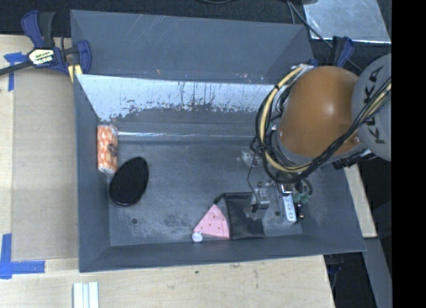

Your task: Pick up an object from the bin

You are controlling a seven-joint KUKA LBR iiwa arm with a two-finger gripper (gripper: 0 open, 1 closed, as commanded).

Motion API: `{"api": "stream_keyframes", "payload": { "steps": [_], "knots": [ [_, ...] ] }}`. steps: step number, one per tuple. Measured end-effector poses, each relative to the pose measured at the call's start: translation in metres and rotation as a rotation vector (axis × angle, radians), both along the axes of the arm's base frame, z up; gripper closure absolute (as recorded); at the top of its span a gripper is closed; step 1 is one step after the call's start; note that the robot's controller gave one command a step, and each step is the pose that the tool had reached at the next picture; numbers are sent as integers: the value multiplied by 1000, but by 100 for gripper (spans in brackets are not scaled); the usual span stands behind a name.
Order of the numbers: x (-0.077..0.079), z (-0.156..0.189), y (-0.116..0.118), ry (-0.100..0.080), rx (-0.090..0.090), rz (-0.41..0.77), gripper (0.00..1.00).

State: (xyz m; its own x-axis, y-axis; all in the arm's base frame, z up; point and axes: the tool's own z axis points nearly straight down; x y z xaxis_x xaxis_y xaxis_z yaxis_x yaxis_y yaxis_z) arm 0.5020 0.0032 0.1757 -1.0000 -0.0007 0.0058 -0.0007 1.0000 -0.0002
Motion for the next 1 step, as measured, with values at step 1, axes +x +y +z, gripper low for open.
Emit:
{"api": "stream_keyframes", "payload": {
  "steps": [1],
  "knots": [
    [2, 4, 0, -9, 0, 0, 0]
  ]
}}
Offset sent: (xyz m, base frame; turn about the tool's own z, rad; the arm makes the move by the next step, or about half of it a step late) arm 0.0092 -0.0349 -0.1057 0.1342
